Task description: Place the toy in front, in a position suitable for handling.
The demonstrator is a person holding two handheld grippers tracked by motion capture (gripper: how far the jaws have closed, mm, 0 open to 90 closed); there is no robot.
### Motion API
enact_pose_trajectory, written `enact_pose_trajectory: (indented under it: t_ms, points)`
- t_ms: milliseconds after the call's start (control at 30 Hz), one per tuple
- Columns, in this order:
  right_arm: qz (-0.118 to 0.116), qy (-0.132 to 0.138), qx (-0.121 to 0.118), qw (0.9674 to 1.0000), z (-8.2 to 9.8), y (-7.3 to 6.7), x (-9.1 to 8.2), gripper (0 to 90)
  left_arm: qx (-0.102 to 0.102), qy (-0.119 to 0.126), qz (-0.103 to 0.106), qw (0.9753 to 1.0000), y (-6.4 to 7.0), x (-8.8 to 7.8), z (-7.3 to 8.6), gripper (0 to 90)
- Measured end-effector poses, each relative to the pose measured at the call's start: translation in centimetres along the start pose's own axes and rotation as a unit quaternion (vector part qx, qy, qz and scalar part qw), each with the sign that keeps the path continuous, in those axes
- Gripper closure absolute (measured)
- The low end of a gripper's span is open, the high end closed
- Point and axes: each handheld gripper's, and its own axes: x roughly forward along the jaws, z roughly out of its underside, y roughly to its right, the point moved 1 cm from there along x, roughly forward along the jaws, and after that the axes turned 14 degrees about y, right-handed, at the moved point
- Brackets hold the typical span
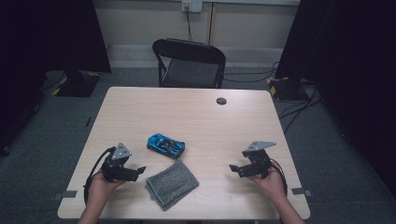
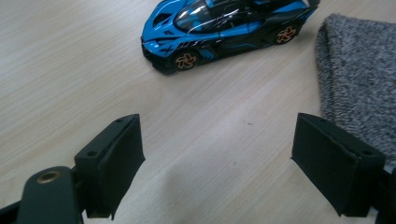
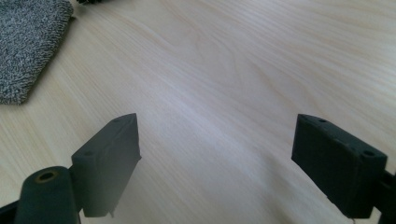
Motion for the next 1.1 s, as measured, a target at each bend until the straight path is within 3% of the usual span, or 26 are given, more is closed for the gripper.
enact_pose_trajectory:
  t_ms: [233, 433, 567, 733, 1100]
  points:
    - [-0.009, -0.011, -0.017, 0.9998, -1.4, -0.5, 1.4, 14.5, 0.001, -0.005, 0.012, 0.9999, 0.5, 0.2, -0.2, 16.2]
    - [-0.013, -0.024, -0.021, 0.9994, -2.6, -0.7, 2.8, 14.5, -0.011, 0.009, 0.034, 0.9993, 0.9, -0.1, -0.8, 16.2]
    - [-0.015, -0.021, -0.020, 0.9995, -3.3, -0.6, 3.5, 14.5, 0.001, 0.006, 0.041, 0.9991, 1.2, 0.0, -1.2, 16.0]
    - [-0.013, -0.020, -0.016, 0.9996, -4.1, -0.6, 4.2, 14.4, 0.000, 0.007, 0.049, 0.9988, 1.4, 0.1, -1.4, 15.9]
    - [-0.018, -0.031, -0.036, 0.9987, -6.3, -1.8, 6.8, 14.1, 0.010, 0.013, 0.070, 0.9974, 2.1, 0.0, -2.1, 16.1]
